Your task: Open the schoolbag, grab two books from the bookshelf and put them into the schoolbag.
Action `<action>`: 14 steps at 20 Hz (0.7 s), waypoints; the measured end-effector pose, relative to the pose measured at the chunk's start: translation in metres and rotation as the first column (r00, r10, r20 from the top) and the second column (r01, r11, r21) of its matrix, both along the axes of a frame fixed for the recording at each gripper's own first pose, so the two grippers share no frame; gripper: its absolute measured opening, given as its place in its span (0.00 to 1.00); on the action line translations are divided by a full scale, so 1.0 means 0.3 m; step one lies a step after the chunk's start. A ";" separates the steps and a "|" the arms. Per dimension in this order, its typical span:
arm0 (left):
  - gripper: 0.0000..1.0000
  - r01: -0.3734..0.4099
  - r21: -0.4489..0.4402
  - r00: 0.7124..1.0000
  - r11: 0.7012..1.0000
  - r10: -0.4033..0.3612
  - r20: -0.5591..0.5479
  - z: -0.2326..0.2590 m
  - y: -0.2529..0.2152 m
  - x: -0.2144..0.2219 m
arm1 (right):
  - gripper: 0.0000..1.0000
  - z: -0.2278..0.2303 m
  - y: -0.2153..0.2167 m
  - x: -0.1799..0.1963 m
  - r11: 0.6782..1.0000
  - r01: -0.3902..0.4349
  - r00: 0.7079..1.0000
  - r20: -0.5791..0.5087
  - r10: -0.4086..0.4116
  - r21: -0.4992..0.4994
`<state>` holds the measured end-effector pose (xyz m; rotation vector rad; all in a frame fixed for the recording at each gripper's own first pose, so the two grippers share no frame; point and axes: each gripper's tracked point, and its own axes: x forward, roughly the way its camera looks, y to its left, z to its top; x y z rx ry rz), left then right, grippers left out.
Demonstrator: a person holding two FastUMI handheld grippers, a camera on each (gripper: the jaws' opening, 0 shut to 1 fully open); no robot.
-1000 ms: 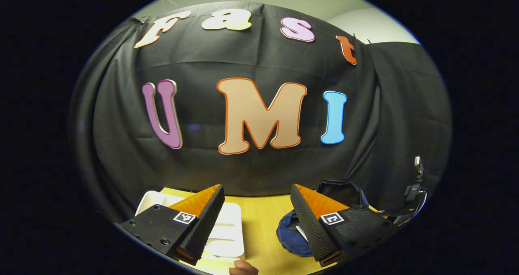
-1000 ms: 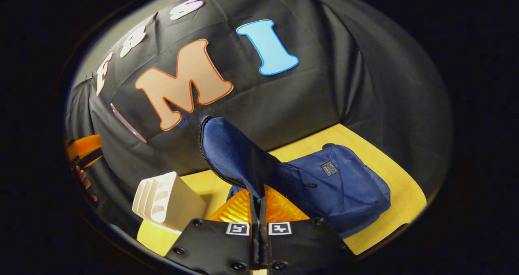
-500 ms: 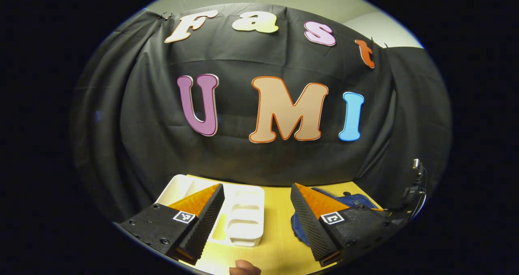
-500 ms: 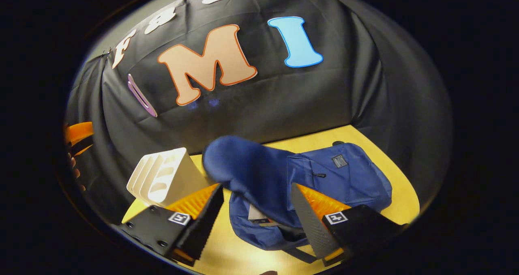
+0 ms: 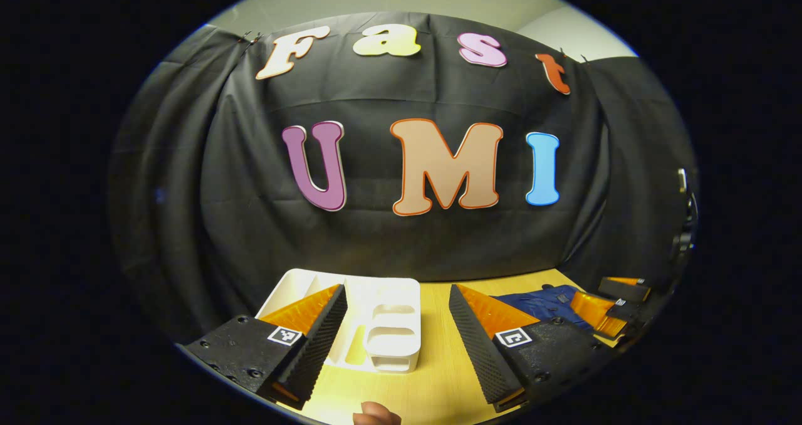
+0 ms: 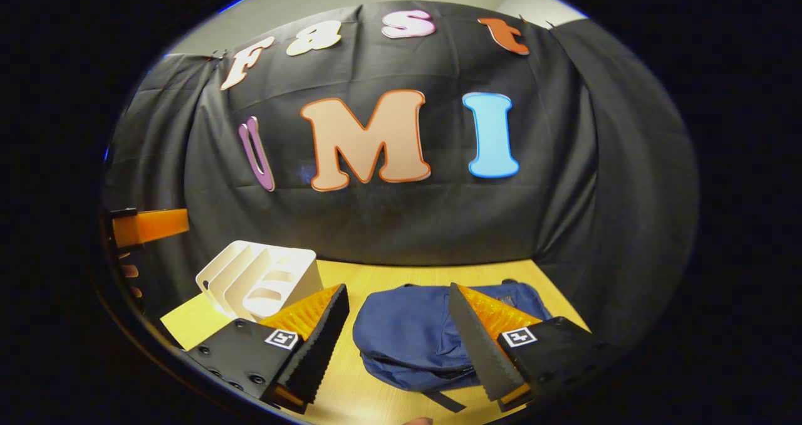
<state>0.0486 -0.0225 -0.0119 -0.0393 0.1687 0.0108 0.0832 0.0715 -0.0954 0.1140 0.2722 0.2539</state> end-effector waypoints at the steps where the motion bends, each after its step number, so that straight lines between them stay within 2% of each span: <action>1: 0.94 0.005 0.001 1.000 1.000 -0.005 0.005 -0.001 -0.015 -0.016 | 1.00 0.038 0.007 -0.014 1.000 -0.001 1.000 0.021 0.001 -0.009; 4: 0.96 -0.015 0.034 0.999 0.999 0.014 0.031 0.012 -0.008 -0.065 | 1.00 0.121 0.016 -0.065 1.000 0.001 0.998 0.070 0.001 -0.028; 8: 0.96 -0.025 0.029 0.998 0.999 0.023 0.062 0.038 -0.012 -0.125 | 1.00 0.195 0.011 -0.128 1.000 0.014 0.996 0.089 -0.012 -0.015; 14: 0.95 -0.006 0.021 0.999 1.000 0.005 0.053 0.024 -0.035 -0.197 | 1.00 0.235 -0.009 -0.216 0.999 0.034 0.993 0.110 -0.032 -0.020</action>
